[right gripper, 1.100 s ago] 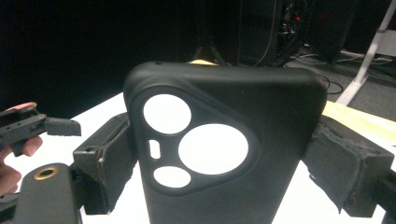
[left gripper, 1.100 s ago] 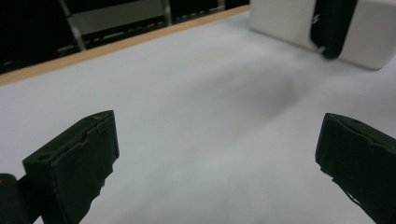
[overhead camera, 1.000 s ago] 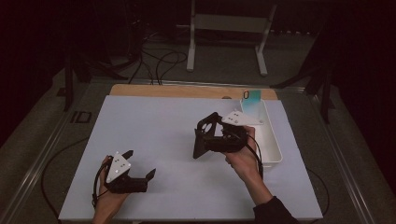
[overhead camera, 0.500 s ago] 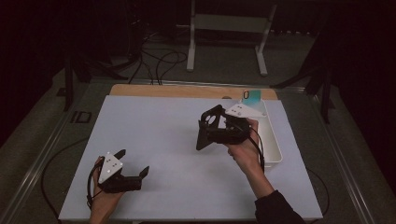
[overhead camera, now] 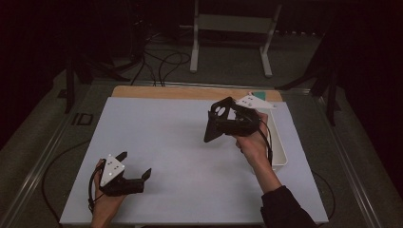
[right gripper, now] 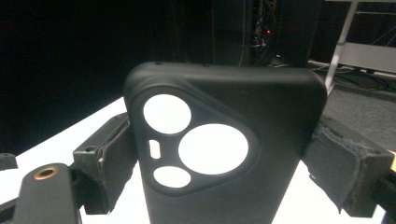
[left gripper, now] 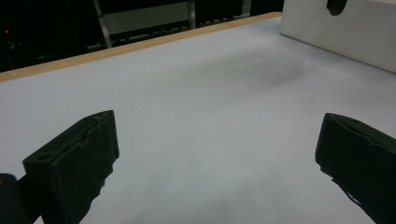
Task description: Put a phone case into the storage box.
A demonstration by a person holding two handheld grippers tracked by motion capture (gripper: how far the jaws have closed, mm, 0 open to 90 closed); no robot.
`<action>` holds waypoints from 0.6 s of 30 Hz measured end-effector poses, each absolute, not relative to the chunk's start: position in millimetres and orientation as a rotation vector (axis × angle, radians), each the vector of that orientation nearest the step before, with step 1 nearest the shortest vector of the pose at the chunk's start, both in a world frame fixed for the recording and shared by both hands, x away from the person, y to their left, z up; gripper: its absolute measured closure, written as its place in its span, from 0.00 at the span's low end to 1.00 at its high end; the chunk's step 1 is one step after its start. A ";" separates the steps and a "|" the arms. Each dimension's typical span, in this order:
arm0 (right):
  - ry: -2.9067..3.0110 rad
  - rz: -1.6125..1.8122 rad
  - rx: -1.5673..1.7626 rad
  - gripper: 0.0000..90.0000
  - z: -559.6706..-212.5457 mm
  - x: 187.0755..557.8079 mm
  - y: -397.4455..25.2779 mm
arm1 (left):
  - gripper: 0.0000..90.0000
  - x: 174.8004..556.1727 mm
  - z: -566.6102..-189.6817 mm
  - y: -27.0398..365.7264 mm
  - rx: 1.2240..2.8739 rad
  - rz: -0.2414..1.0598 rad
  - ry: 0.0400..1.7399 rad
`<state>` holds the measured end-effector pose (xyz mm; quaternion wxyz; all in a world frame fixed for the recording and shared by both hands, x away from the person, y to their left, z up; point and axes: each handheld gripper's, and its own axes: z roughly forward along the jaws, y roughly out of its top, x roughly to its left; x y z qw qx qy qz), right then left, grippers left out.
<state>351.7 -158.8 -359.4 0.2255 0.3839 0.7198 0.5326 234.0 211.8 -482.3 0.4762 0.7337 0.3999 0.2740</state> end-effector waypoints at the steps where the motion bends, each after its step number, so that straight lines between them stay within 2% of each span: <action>1: 1.983 1.470 1.061 0.16 -359.4 353.2 -160.0 | 0.00 234.1 -482.3 211.4 1.796 0.671 0.977; 18: 1.941 1.435 1.099 0.16 -357.4 371.9 -175.1 | 0.00 233.8 -481.7 211.1 1.793 0.672 0.977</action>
